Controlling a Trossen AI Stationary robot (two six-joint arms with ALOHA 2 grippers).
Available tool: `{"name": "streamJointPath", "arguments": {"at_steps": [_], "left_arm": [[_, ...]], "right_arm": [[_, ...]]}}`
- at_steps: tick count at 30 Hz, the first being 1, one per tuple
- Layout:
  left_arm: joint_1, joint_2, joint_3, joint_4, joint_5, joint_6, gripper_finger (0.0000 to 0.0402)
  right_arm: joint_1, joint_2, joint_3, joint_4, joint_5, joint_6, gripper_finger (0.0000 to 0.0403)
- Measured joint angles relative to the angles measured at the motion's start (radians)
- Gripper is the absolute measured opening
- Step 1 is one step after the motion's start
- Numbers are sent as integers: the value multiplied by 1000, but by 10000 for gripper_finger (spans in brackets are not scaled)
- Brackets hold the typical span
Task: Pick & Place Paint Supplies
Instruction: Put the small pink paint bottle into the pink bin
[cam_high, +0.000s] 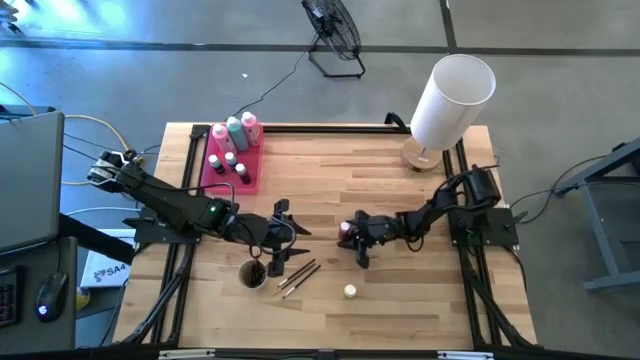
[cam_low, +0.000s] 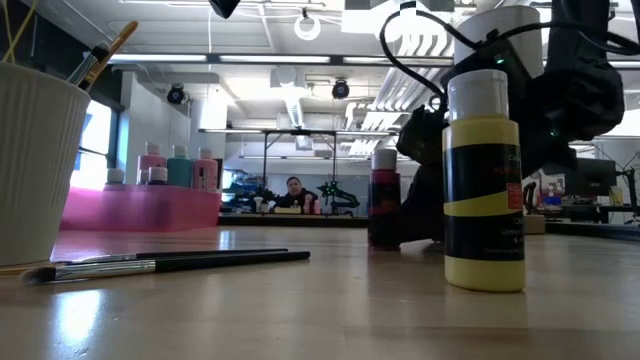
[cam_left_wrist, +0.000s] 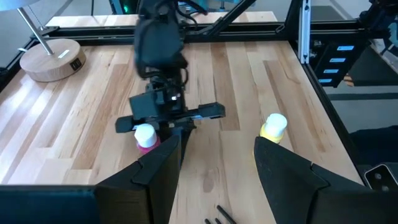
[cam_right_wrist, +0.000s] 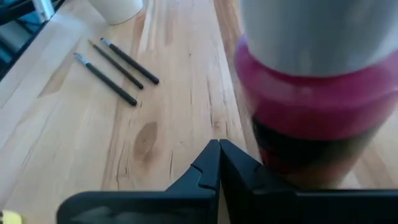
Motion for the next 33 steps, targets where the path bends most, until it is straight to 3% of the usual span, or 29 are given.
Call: {"name": "streamJointPath", "arguments": {"at_steps": [11,20,26,33], "left_arm": [[0,0,0,2,13,-26,200],[0,0,0,3,-87,35,200],[0,0,0,0,-128,87,200],[8,0,-83,77,-117,136,178]], "right_arm": [[-93,-2,0,1,-243,-94,2],[-159,-19,0,-41,-450,-117,2],[-203,-167,-6,-287,-543,-140,2],[-202,-452,-3,-739,-402,-281,2]]}}
